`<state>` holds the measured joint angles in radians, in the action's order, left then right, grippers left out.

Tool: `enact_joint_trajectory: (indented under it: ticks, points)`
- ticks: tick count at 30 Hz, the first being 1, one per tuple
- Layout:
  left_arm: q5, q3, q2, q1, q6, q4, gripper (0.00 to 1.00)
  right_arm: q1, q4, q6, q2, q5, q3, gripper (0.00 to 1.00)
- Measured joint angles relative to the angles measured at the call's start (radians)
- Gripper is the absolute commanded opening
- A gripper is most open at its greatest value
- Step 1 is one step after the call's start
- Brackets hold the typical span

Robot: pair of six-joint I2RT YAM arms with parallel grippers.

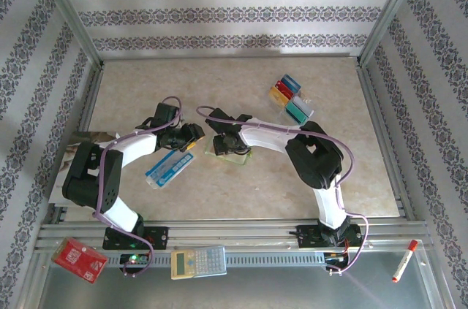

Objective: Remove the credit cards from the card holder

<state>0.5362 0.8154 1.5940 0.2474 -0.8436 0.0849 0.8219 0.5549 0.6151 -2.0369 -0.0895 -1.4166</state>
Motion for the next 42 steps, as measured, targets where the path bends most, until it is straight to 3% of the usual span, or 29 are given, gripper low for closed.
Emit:
enact_joint_trajectory:
  ticks: [10, 25, 42]
  points:
    - [0.085, 0.000, 0.001, 0.006, -0.006, -0.014, 0.34, -0.035, -0.056, -0.032, 0.013, 0.051, 0.048, 0.39]
    - [0.123, 0.062, 0.143, 0.099, -0.006, -0.026, 0.29, -0.061, -0.125, -0.051, 0.043, 0.111, 0.104, 0.38]
    - [0.094, 0.098, 0.209, 0.105, -0.005, -0.030, 0.25, -0.074, -0.140, -0.051, 0.045, 0.140, 0.111, 0.36]
